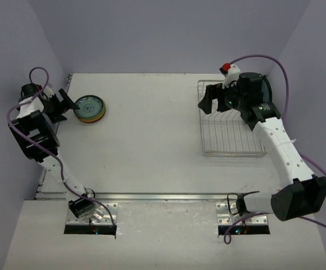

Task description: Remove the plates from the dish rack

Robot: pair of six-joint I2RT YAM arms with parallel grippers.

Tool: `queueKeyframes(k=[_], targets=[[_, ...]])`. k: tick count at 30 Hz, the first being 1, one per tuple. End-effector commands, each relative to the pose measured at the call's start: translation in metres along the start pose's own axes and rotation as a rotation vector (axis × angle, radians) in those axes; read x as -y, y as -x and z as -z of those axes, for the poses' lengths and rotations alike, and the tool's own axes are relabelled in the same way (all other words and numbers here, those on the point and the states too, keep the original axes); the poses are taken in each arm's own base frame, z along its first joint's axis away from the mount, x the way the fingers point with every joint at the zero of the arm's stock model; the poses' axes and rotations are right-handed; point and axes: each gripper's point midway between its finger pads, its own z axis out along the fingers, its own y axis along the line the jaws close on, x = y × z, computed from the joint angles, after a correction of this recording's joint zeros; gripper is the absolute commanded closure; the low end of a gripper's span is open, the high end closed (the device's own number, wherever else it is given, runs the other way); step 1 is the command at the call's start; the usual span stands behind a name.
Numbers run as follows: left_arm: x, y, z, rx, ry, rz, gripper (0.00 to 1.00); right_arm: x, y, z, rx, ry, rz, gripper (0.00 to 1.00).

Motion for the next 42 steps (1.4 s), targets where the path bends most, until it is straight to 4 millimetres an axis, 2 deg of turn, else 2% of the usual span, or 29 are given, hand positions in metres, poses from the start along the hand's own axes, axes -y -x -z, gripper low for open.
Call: queueKeyframes(k=[1,2,4,5,7,8,9,10,11,12,13,14,15,16,17,18,20,22,24,26,30,37,38,39,42], targets=[[0.028,0.04,0.045,0.197,0.168,-0.269,0.0,0.017,0.023,0.008,0.074,-0.103,0.039,0.01],[0.03,0.045,0.055,0.243,0.243,-0.317,0.0,0.023,0.024,0.008,0.081,-0.132,0.043,0.01],[0.061,0.044,0.075,0.334,0.303,-0.427,0.0,0.036,0.026,0.01,0.094,-0.205,0.05,0.01],[0.068,0.053,0.079,0.383,0.306,-0.463,0.0,0.045,0.026,0.012,0.096,-0.251,0.056,0.01],[0.117,0.05,0.114,0.568,0.364,-0.591,0.0,0.079,0.029,0.018,0.108,-0.385,0.066,0.01],[0.128,0.045,0.113,0.572,0.362,-0.619,0.0,0.086,0.032,0.021,0.116,-0.418,0.062,0.02],[0.153,0.033,0.131,0.635,0.328,-0.663,0.0,0.119,0.03,0.028,0.104,-0.499,0.022,0.07],[0.174,0.025,0.133,0.659,0.293,-0.698,0.0,0.132,0.032,0.031,0.106,-0.525,0.01,0.1],[0.18,0.022,0.136,0.671,0.281,-0.708,0.0,0.141,0.03,0.033,0.1,-0.544,-0.001,0.11],[0.192,0.015,0.138,0.681,0.271,-0.725,0.0,0.159,0.029,0.038,0.092,-0.583,-0.004,0.14],[0.208,0.004,0.138,0.69,0.257,-0.749,0.0,0.18,0.028,0.046,0.083,-0.627,-0.001,0.19],[0.221,-0.006,0.135,0.687,0.25,-0.774,0.0,0.191,0.024,0.046,0.063,-0.643,0.006,0.25],[0.23,-0.014,0.134,0.686,0.248,-0.794,0.0,0.201,0.02,0.047,0.046,-0.658,0.01,0.31],[0.23,-0.015,0.135,0.69,0.26,-0.795,0.0,0.208,0.017,0.049,0.039,-0.672,0.005,0.35],[0.242,-0.025,0.133,0.686,0.24,-0.817,0.0,0.215,0.014,0.052,0.031,-0.686,-0.007,0.39],[0.245,-0.03,0.135,0.692,0.242,-0.823,0.0,0.224,0.009,0.057,0.024,-0.705,-0.021,0.46],[0.256,-0.042,0.134,0.69,0.224,-0.839,0.0,0.228,-0.011,0.061,-0.001,-0.708,-0.053,0.51],[0.26,-0.048,0.134,0.693,0.215,-0.841,0.0,0.223,-0.023,0.065,0.004,-0.697,-0.099,0.52],[0.264,-0.052,0.133,0.693,0.198,-0.838,0.0,0.218,-0.047,0.063,-0.001,-0.684,-0.149,0.5],[0.266,-0.055,0.132,0.693,0.183,-0.836,0.0,0.215,-0.062,0.061,0.023,-0.677,-0.2,0.49],[0.271,-0.057,0.131,0.694,0.164,-0.836,0.0,0.219,-0.074,0.056,0.061,-0.686,-0.282,0.49],[0.268,-0.061,0.128,0.698,0.157,-0.818,0.0,0.232,-0.089,0.048,0.156,-0.708,-0.299,0.52],[0.268,-0.061,0.128,0.697,0.157,-0.818,0.0,0.234,-0.081,0.048,0.19,-0.708,-0.291,0.52],[0.268,-0.061,0.127,0.696,0.158,-0.818,0.0,0.234,-0.092,0.045,0.189,-0.71,-0.299,0.52],[0.269,-0.06,0.125,0.695,0.16,-0.823,0.0,0.238,-0.103,0.041,0.201,-0.715,-0.321,0.52]])
